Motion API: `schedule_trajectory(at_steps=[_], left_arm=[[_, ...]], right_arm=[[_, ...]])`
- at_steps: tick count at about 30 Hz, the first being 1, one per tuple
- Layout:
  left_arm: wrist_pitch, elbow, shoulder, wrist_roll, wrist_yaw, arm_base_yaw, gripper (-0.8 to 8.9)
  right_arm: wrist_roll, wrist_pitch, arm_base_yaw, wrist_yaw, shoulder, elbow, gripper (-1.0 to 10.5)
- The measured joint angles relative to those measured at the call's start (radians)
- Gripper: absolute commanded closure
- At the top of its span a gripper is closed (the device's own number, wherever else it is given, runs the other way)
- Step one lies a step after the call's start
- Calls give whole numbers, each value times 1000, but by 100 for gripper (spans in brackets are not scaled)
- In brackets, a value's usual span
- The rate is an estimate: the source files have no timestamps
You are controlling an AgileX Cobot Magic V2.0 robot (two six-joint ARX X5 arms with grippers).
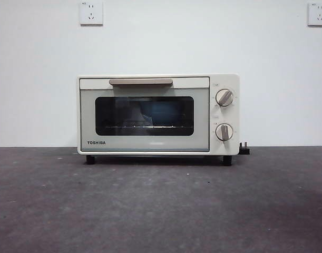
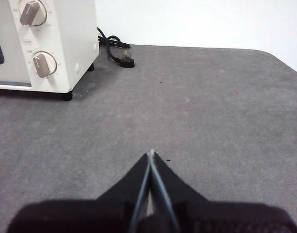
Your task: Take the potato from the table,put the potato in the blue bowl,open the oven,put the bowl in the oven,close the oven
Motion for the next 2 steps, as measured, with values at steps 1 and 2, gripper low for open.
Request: schedule_trajectory(at_steps=[1,2], left_arm=[[0,0,0,0,0,0,818],[0,0,0,0,0,0,818]], right_arm=[[0,0,0,0,0,0,946],[0,0,0,0,0,0,946]])
